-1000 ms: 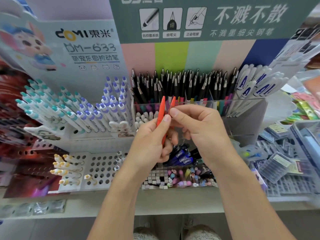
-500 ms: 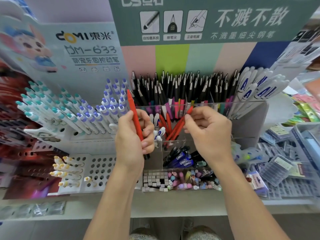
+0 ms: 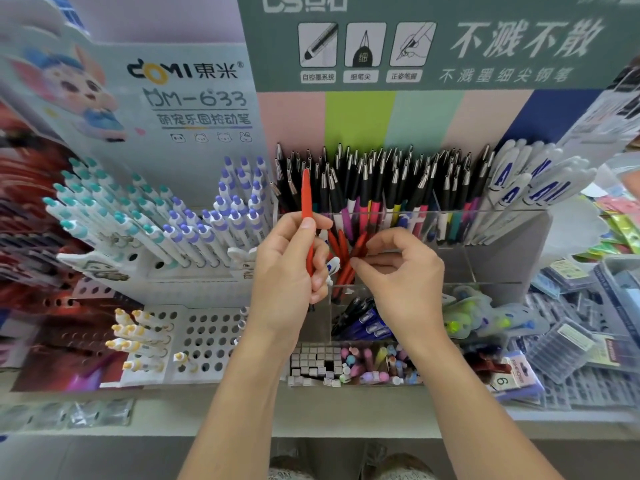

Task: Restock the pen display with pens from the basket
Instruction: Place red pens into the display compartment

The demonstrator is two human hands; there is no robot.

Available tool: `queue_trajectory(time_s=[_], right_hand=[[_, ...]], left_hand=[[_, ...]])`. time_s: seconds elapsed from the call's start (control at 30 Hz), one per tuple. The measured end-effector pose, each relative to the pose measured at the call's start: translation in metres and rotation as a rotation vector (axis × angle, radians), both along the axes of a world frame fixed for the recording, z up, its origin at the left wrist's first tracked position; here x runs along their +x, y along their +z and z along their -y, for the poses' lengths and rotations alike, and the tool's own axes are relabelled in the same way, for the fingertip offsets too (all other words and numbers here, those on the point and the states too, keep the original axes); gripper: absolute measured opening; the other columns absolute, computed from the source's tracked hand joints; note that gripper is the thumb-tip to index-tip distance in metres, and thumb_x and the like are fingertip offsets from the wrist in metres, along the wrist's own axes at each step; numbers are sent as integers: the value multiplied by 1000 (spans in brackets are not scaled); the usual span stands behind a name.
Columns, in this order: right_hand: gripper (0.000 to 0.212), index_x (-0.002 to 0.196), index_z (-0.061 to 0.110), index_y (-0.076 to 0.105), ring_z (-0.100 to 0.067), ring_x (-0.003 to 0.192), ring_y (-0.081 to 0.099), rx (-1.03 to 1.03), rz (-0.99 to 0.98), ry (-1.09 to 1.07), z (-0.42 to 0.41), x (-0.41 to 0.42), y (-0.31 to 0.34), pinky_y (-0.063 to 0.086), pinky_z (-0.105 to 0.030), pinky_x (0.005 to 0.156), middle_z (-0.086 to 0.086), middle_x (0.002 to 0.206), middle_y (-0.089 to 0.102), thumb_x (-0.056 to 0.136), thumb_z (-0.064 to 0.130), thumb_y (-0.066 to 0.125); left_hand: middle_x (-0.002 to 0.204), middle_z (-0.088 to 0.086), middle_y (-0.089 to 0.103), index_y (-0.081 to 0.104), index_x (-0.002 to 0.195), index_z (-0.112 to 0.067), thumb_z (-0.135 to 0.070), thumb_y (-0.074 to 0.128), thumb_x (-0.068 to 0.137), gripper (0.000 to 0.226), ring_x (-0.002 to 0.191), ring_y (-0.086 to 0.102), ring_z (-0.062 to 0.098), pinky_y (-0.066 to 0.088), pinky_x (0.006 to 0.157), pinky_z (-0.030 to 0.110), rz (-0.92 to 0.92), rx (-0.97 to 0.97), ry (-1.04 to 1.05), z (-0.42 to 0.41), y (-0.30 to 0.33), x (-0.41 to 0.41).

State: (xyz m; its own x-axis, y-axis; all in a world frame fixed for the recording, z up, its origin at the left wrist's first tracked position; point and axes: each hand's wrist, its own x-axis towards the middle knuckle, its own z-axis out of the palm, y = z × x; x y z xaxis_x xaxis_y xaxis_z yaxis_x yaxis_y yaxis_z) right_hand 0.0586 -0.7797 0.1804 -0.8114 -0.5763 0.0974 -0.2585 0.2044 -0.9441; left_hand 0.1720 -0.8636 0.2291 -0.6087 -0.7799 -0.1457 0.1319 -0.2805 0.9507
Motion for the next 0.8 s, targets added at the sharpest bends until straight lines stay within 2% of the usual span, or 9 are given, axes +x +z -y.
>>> queue_trajectory(time_s=[0.1, 0.2, 0.27, 0.47, 0.53, 0.57, 0.63, 0.7, 0.8], right_hand=[[29, 94, 16, 65, -11, 79, 70, -4, 74, 119, 2, -1, 2, 60, -26, 76, 2, 86, 71, 76, 4, 85], [24, 95, 16, 66, -16, 85, 71, 1, 88, 283, 1, -4, 3, 61, -36, 81, 0, 89, 71, 81, 1, 80], [22, 95, 15, 67, -15, 88, 72, 1, 70, 331, -1, -7, 5, 61, -36, 83, 1, 90, 72, 85, -1, 76], [15, 96, 15, 72, -11, 83, 71, -30, -3, 211, -11, -16, 25, 60, -28, 77, 5, 88, 73, 85, 7, 79], [13, 99, 15, 74, -9, 73, 67, -139, 103, 201, -12, -16, 40, 56, -25, 66, 5, 83, 73, 87, 19, 77], [18, 101, 14, 74, -9, 67, 64, -200, 189, 222, -12, -15, 48, 52, -23, 60, 5, 79, 72, 86, 25, 73], [22, 103, 9, 74, -5, 56, 55, -294, 352, 261, -9, -10, 59, 45, -17, 51, 8, 68, 68, 88, 25, 68], [14, 100, 6, 74, -1, 53, 53, -329, 407, 255, -6, -5, 63, 42, -13, 49, 9, 63, 64, 92, 15, 67], [16, 97, 9, 74, -7, 58, 51, -396, 429, 188, -7, -7, 63, 42, -17, 51, 4, 66, 60, 89, 21, 68]], left_hand=[[60, 0, 43, 64, 98, -13, -20, 43, 106, 23, 46, 34, 11, 26, 39, 22, 3, -21, 6, 0, 0, 0], [59, 0, 45, 65, 103, -15, -23, 46, 105, 20, 45, 38, 12, 30, 39, 22, 9, -54, 8, 0, 0, 0], [59, 0, 46, 66, 102, -18, -23, 48, 104, 19, 45, 39, 11, 31, 39, 22, 14, -66, 3, -1, -1, 0], [60, 3, 44, 68, 97, -21, -23, 50, 103, 19, 44, 34, 12, 23, 40, 26, -3, -87, -2, -3, -1, 0], [60, 5, 44, 67, 99, -15, -24, 52, 101, 18, 43, 32, 11, 23, 39, 22, 9, -118, -47, -4, 2, -2], [60, 5, 45, 68, 98, -14, -25, 54, 99, 18, 41, 31, 10, 24, 39, 20, 25, -139, -90, -6, 3, -3], [56, 1, 48, 68, 91, -14, -26, 57, 97, 17, 40, 33, 8, 26, 38, 17, 68, -178, -195, -10, 3, -8], [55, -2, 52, 67, 85, -15, -24, 56, 98, 19, 41, 37, 9, 28, 38, 18, 96, -185, -250, -15, 2, -12], [68, 1, 64, 70, 95, -12, -29, 57, 96, 22, 54, 58, 15, 45, 44, 22, 129, -193, -213, -15, 3, -12]])
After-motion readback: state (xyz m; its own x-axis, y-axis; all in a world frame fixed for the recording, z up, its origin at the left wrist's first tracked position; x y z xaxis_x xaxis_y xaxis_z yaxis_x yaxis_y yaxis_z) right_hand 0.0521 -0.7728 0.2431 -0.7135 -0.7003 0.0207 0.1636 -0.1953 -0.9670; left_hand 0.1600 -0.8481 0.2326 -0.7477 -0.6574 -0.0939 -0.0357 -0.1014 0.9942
